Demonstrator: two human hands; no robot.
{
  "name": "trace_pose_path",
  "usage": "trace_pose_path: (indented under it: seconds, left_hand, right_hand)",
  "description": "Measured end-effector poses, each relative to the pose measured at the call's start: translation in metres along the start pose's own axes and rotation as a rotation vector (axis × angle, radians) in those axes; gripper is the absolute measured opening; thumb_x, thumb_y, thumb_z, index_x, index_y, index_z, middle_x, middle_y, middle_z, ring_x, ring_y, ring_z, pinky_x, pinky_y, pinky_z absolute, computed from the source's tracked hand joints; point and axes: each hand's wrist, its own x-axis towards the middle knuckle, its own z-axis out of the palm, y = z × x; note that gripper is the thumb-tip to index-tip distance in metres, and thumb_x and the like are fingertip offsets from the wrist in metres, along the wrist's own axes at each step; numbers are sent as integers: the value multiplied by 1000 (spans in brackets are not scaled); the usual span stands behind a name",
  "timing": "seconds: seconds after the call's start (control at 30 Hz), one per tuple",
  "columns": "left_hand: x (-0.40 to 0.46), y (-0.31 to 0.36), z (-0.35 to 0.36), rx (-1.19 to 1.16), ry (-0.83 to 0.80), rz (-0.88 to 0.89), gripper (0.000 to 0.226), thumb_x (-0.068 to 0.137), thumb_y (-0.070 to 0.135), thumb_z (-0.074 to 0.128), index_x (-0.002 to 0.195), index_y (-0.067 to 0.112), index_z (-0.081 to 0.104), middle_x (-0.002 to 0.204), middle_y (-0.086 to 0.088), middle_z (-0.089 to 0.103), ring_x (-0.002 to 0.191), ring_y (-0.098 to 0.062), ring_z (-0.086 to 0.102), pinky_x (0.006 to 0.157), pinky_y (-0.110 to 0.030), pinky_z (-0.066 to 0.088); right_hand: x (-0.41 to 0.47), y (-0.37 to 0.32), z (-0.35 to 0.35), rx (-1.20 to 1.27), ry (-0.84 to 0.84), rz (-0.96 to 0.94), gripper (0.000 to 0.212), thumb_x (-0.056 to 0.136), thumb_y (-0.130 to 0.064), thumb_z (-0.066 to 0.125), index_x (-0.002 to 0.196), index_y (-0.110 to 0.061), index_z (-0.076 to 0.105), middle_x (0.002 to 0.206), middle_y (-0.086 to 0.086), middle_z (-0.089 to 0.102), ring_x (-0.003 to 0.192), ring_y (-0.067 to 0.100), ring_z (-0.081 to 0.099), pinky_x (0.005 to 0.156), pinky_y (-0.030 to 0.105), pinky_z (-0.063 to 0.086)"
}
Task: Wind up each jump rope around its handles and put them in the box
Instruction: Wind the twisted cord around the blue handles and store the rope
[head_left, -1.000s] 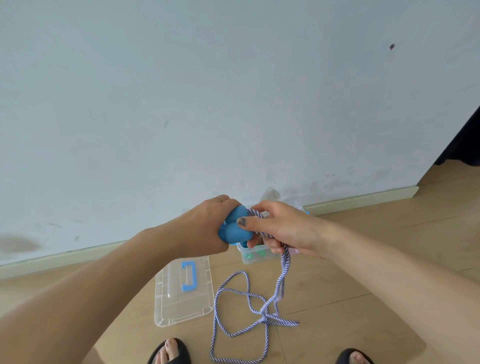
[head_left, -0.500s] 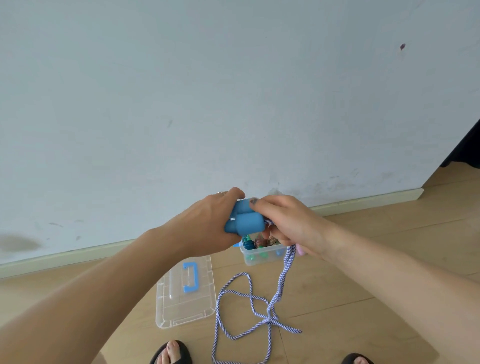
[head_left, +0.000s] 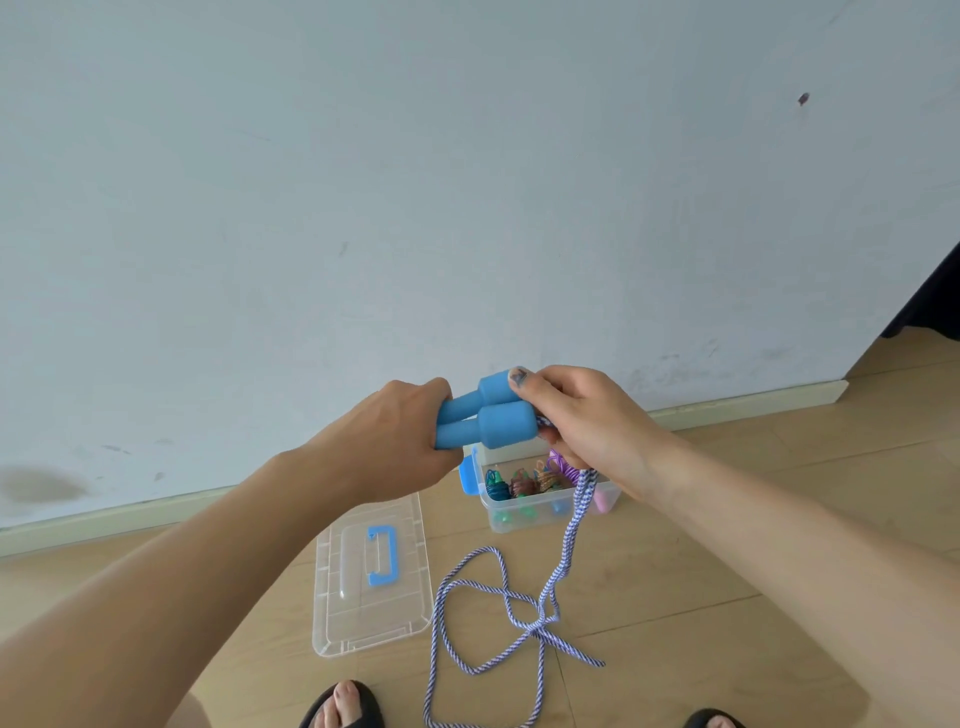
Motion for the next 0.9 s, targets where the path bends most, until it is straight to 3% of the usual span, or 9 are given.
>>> trace_pose_path:
  seconds: [0.1,0.3,0.4,0.5,0.6,0.67,0.73,0.83,0.9]
  left_hand:
    - [0,0,-2,13,22,32,20,82,29,58,76,23,41,67,3,52,60,-17,49,51,-27,36]
    - [-3,2,-10,111,76,6,19,82,37,56,78,26,41,66,4,55,60,-16,53,51,-27,36]
    - [-4,2,-13,120,71,7,18,81,37,55,79,27,41,66,4,55,60,-15,53,51,-27,35]
    - [-5,4,-17,116,81,-12,18,80,35,56,77,27,41,65,4,53,58,-16,51,50,-27,33]
    - [-5,6,-20,59,73,-44,18,79,31,57,72,23,42,62,3,51,55,-18,46,50,-28,34]
    - [-5,5,-22,-43,49,-101,19,78,27,58,70,19,44,61,2,49,54,-19,42,50,-29,33]
    - [-6,4,-21,-199,-2,-198,20,80,24,60,70,15,45,61,1,47,53,-18,39,51,-28,33]
    - [-5,9,-17,-584,-81,-380,17,82,20,62,74,10,50,63,-1,43,53,-18,36,50,-29,32]
    - [0,13,-18,-898,-56,-505,17,83,16,61,73,13,48,63,-1,41,48,-15,34,46,-26,30]
  right_hand:
    - [3,1,-1,80,-3,13,39,101,-39,51,81,-5,55,56,-4,45,38,8,33,42,24,26]
    - [4,1,-3,152,-23,19,44,103,-37,50,88,3,57,52,-3,32,41,12,24,40,23,24]
    - [5,3,-4,149,-1,14,53,102,-40,52,101,13,58,56,2,31,39,11,26,38,19,27]
    - [8,4,-5,130,13,13,58,100,-47,51,101,11,58,56,-1,36,39,7,31,42,25,24]
    - [9,4,-7,73,65,-32,48,102,-47,46,87,-4,62,50,-14,40,41,3,37,46,23,26]
    - [10,5,-9,-35,126,-107,44,103,-46,43,72,-18,55,50,-13,39,47,9,34,50,24,29]
    - [13,8,-10,-180,251,-185,43,104,-42,40,68,-20,45,55,-6,40,52,13,34,54,33,30]
    - [12,9,-1,-339,397,-302,31,105,-34,37,80,-18,44,54,-3,40,51,20,37,54,38,33]
    - [7,8,11,-579,356,-374,24,106,-35,31,94,-21,46,53,-4,41,51,24,44,52,39,35]
